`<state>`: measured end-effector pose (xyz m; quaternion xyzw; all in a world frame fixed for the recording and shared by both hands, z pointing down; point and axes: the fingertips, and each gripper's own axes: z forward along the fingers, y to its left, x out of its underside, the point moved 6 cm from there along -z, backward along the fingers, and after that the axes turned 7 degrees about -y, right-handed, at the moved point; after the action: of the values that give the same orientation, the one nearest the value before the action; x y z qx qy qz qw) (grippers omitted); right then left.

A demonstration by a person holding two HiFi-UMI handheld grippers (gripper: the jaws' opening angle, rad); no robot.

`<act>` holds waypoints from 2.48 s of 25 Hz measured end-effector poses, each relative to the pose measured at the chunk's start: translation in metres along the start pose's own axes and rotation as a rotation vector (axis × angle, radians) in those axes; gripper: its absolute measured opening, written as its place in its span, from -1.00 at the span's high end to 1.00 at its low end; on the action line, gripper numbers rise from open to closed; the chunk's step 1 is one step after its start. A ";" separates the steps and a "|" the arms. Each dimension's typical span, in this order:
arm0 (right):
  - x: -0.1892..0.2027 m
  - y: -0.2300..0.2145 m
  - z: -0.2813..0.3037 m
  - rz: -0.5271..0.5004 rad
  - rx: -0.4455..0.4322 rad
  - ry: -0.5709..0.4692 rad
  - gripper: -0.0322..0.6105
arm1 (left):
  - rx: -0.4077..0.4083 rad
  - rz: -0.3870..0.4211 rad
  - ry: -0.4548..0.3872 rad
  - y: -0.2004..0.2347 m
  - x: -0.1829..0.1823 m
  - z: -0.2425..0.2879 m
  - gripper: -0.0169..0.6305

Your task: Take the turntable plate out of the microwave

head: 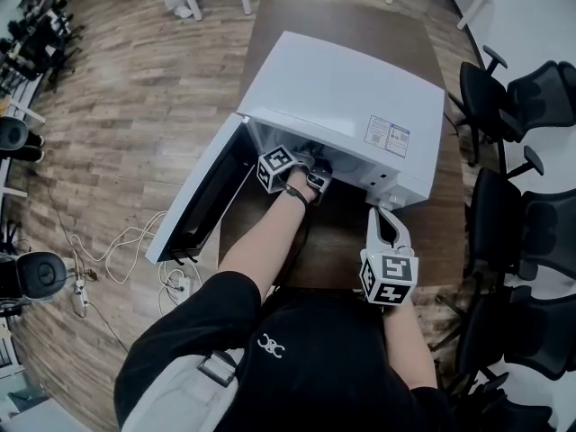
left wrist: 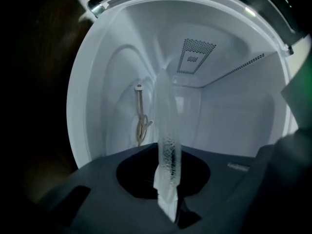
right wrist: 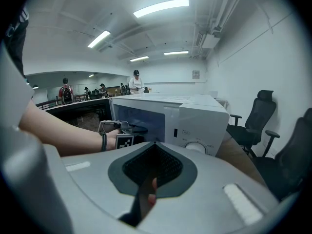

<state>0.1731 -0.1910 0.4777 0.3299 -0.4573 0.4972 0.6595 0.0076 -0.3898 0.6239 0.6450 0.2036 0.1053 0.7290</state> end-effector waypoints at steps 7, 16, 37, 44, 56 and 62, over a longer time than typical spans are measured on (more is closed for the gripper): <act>0.000 0.000 -0.004 0.006 0.004 -0.007 0.88 | 0.103 0.048 0.024 -0.016 0.007 -0.016 0.85; -0.008 0.022 -0.008 0.012 -0.028 -0.044 0.87 | 0.107 0.105 0.089 -0.024 0.008 -0.053 0.84; 0.002 0.083 -0.071 0.133 0.113 -0.155 0.88 | 0.172 0.105 0.193 -0.053 0.023 -0.218 0.83; 0.010 0.089 -0.084 0.210 0.108 -0.185 0.88 | 0.221 0.111 0.238 -0.072 0.035 -0.271 0.83; 0.004 0.098 -0.086 0.171 0.138 -0.212 0.88 | 0.279 0.130 0.261 -0.087 0.043 -0.305 0.83; 0.003 0.100 -0.087 0.176 0.136 -0.219 0.88 | 0.265 0.099 0.260 -0.085 0.043 -0.304 0.83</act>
<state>0.1016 -0.0839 0.4468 0.3844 -0.5191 0.5440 0.5356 -0.0948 -0.1116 0.5074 0.7254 0.2761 0.1957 0.5993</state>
